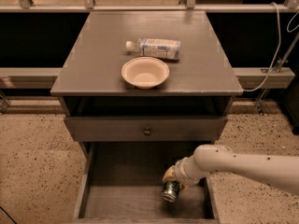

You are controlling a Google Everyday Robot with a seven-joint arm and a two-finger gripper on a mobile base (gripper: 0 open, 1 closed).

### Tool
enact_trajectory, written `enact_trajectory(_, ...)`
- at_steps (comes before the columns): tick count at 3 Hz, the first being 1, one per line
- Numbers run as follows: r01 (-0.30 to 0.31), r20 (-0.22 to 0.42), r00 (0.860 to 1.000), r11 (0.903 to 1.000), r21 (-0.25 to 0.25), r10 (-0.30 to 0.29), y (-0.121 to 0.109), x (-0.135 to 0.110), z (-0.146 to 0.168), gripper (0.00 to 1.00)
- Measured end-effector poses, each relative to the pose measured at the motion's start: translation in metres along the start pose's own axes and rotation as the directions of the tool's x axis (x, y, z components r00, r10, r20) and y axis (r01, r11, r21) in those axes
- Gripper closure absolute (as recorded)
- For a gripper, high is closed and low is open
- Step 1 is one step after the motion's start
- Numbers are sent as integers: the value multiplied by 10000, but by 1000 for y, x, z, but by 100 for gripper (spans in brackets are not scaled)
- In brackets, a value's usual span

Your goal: Pick green can from middle drawer and place on counter

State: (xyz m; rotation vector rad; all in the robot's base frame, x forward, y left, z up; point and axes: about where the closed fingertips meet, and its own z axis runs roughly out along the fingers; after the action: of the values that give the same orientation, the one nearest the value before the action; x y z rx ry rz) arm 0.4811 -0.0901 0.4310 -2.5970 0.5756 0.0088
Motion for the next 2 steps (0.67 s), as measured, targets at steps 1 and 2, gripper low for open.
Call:
enact_trajectory(1,595,-128,9982,9808,1855,-581,-47,-11,-55,72)
enact_trajectory(2,1225,-588,9922,9506,2852,-1103,-50,-4,-126,75)
